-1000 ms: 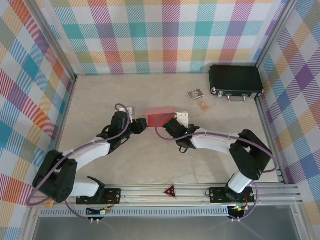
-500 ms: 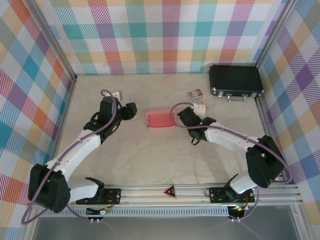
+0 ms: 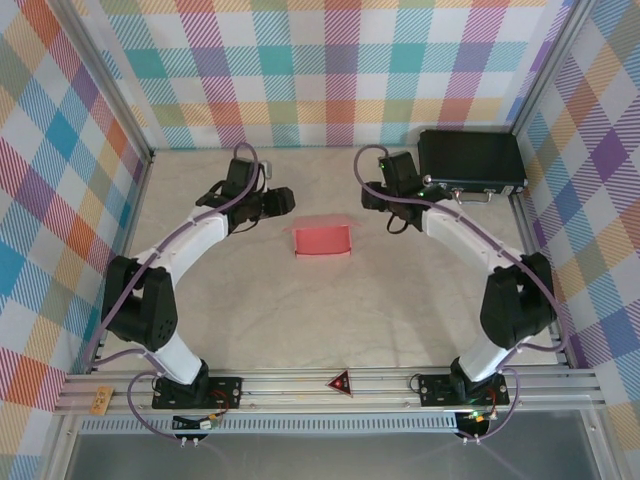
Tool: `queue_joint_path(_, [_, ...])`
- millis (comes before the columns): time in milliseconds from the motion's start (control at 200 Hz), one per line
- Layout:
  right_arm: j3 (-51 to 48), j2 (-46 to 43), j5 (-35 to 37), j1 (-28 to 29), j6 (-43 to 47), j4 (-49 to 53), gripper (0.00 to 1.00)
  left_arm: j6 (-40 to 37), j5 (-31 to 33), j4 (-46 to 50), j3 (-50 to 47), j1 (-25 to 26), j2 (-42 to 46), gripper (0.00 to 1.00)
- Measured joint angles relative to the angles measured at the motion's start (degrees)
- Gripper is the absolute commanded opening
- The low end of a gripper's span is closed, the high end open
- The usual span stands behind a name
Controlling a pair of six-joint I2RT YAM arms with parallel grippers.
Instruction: Fold the paper box
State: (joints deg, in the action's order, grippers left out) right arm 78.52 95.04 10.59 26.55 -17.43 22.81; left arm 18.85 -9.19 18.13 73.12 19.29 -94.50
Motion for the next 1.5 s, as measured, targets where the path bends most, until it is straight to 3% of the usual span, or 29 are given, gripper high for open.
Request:
queue_joint_path(190, [3.23, 5.57, -10.32, 0.04, 0.90, 1.42, 0.55, 1.07, -4.33, 1.99, 0.26, 0.00, -2.43, 0.56])
queue_joint_path(450, [4.50, 11.80, -16.65, 0.04, 1.42, 3.43, 0.49, 2.93, -9.01, 2.60, 0.61, 0.02, -6.95, 0.51])
queue_joint_path(770, [4.50, 14.10, -18.64, 0.04, 1.18, 3.87, 0.38, 4.35, -9.86, 1.79, 0.11, 0.57, -9.77, 0.46])
queue_joint_path(1500, [3.34, 19.04, -20.96, 0.02, -0.72, 2.75, 0.27, 7.96, -9.44, -6.47, -5.53, 2.73, -12.92, 0.36])
